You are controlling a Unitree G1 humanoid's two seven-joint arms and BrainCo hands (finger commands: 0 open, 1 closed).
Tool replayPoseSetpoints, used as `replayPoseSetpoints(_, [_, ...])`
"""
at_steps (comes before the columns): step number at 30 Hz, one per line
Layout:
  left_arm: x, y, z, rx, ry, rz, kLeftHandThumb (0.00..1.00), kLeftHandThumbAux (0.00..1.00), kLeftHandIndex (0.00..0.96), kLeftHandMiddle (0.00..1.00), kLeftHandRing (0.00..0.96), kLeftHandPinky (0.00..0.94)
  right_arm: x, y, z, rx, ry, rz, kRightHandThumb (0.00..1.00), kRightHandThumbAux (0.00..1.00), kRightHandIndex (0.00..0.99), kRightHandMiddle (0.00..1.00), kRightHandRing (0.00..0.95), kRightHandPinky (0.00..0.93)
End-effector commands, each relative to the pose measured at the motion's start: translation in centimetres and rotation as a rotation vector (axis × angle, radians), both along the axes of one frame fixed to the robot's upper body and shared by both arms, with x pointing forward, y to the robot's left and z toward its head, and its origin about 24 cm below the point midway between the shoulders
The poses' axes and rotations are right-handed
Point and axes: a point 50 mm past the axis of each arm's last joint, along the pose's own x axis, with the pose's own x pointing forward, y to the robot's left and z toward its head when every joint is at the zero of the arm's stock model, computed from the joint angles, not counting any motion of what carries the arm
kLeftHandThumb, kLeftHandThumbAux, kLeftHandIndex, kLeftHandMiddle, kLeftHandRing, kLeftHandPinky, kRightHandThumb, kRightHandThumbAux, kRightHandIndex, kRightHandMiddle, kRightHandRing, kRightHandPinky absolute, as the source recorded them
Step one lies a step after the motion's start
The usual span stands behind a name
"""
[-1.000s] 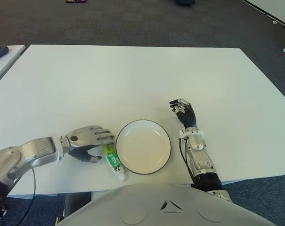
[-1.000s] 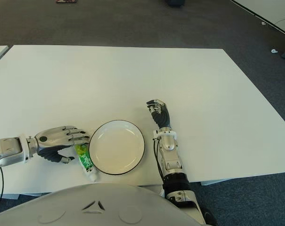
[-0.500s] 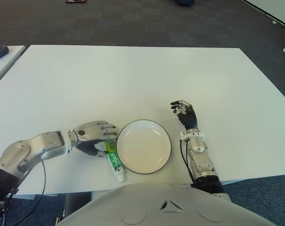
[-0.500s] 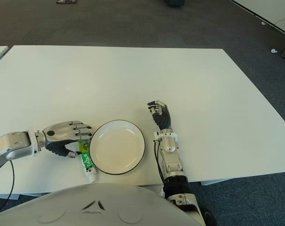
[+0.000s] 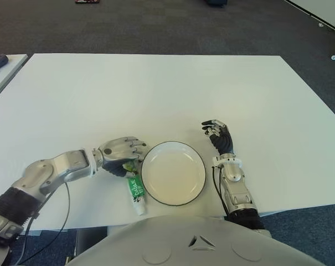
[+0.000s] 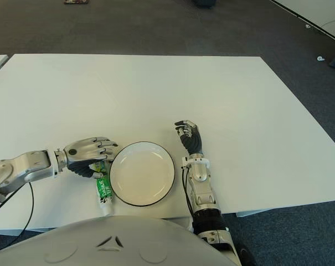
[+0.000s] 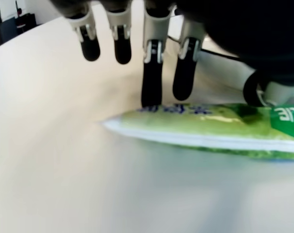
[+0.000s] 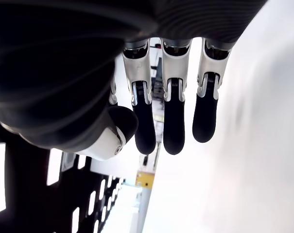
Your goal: Put the toothpaste on the table into the plate.
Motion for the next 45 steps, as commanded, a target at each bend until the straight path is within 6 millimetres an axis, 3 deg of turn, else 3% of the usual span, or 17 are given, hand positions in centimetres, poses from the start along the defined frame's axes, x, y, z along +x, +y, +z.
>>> replayPoseSetpoints(1, [-1.2,0.5,-1.9,0.022,-0.034,-0.025,0.455,0.373,0.233,0.292,0.239,0.268,-0.1,-0.3,0.1,-0.009,-0.009,-0.004,0.707,0.736,0.413,0.397,0.391,0.415])
replayPoseSetpoints(4, [-1.2,0.4,-2.0,-0.011,-0.112,-0.046,0.495,0.443,0.406,0.512,0.490,0.484,-0.2,-0.3,0.2,-0.006,-0.012,-0.002,0.707,0.736,0.414,0.403,0.395,0.420])
replayPoseSetpoints(6, [-1.2,0.3,-2.1,-0.029,-0.147,-0.054,0.509,0.469,0.465,0.600,0.584,0.577,-0.2,-0.3,0.2,-0.005,-0.013,-0.001,0.708,0.736,0.414,0.405,0.397,0.422])
replayPoseSetpoints(10, [-1.2,0.4,-2.3,-0.070,-0.191,-0.067,0.515,0.510,0.568,0.717,0.709,0.714,-0.3,-0.3,0.2,-0.007,-0.011,-0.003,0.708,0.735,0.415,0.409,0.401,0.423])
replayPoseSetpoints(11, [-1.3,0.5,-2.5,-0.074,-0.193,-0.068,0.514,0.514,0.578,0.727,0.720,0.725,-0.3,-0.3,0.2,-0.007,-0.010,-0.003,0.709,0.735,0.415,0.410,0.401,0.422])
replayPoseSetpoints(12, [-1.3,0.6,-2.7,-0.077,-0.195,-0.068,0.583,0.578,0.529,0.741,0.733,0.736,-0.3,-0.3,0.2,-0.008,-0.010,-0.003,0.709,0.735,0.415,0.410,0.401,0.420])
replayPoseSetpoints(17, [-1.3,1.3,-3.4,-0.096,-0.207,-0.069,0.687,0.672,0.457,0.780,0.771,0.757,-0.2,-0.4,0.3,-0.010,-0.006,-0.006,0.710,0.735,0.415,0.408,0.398,0.415])
replayPoseSetpoints(27, [-1.3,2.3,-3.6,-0.066,-0.238,-0.082,0.711,0.691,0.444,0.800,0.784,0.750,-0.2,-0.4,0.4,-0.012,-0.007,0.000,0.708,0.736,0.414,0.409,0.401,0.422])
replayPoseSetpoints(33, [-0.6,3.1,-2.0,-0.027,-0.234,-0.090,0.711,0.693,0.442,0.778,0.756,0.683,-0.1,-0.4,0.3,-0.020,-0.011,0.006,0.707,0.736,0.414,0.410,0.402,0.423])
replayPoseSetpoints(37, [-0.4,3.0,-2.0,-0.007,-0.247,-0.089,0.712,0.695,0.441,0.764,0.744,0.682,-0.1,-0.4,0.3,-0.020,-0.012,0.009,0.705,0.736,0.413,0.408,0.403,0.424])
replayPoseSetpoints(42, [2.3,3.1,1.0,-0.038,-0.375,-0.104,0.715,0.698,0.441,0.762,0.752,0.730,0.0,-0.4,0.3,-0.021,-0.007,0.008,0.703,0.737,0.412,0.399,0.398,0.415])
replayPoseSetpoints(45, [2.9,3.1,2.1,-0.060,-0.407,-0.099,0.715,0.699,0.441,0.767,0.758,0.741,0.1,-0.3,0.2,-0.021,-0.006,0.005,0.703,0.736,0.412,0.396,0.394,0.417])
